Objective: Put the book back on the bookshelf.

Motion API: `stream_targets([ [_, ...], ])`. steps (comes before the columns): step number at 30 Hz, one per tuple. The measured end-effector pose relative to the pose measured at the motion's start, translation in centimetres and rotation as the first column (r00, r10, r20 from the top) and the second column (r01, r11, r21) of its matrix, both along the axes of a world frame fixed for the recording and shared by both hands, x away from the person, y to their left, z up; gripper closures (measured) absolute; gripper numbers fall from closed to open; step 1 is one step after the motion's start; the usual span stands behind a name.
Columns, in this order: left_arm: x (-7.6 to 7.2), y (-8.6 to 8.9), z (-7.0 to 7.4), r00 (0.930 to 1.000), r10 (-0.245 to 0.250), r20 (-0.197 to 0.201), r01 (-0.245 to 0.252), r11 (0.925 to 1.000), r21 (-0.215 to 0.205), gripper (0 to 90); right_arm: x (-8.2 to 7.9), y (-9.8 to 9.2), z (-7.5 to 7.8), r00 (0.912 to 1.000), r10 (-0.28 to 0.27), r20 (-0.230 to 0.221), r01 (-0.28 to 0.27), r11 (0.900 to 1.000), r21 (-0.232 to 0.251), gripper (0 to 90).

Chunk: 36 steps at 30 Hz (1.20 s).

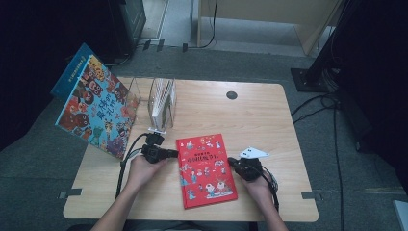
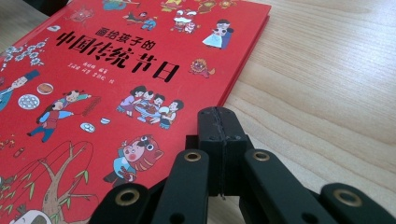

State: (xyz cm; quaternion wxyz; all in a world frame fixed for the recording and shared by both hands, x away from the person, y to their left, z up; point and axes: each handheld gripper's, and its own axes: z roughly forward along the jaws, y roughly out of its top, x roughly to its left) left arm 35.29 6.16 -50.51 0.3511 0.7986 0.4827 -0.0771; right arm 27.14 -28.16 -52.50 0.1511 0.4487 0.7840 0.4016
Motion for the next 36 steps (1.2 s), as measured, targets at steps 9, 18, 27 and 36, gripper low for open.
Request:
stream_targets([
  [9, 0.2, -0.8, -0.1, 0.999, 0.02, 0.041, -0.022, 0.999, 0.038, 87.6, -0.5, 0.0, 0.0, 0.9999, -0.014, 0.005, 0.014, 1.0, -0.005, 90.0],
  [18, 0.4, -1.0, -0.4, 0.9983, 0.034, 0.048, -0.035, 0.9992, 0.022, 89.7, -0.8, 0.0, 0.0, 0.9998, -0.019, 0.01, 0.019, 1.0, -0.015, 88.4],
  [27, -0.4, -1.0, 0.2, 0.9994, 0.013, 0.031, -0.014, 0.9995, 0.027, 88.7, -0.8, -0.6, 0.4, 0.9996, -0.025, -0.009, 0.025, 0.999, 0.026, 75.9],
  [36, -2.8, -1.0, 0.0, 1.0, -0.008, -0.005, 0.008, 0.9989, 0.046, 89.0, -0.6, -0.2, 1.1, 0.9915, -0.005, -0.13, 0.019, 0.995, 0.1, 64.9],
])
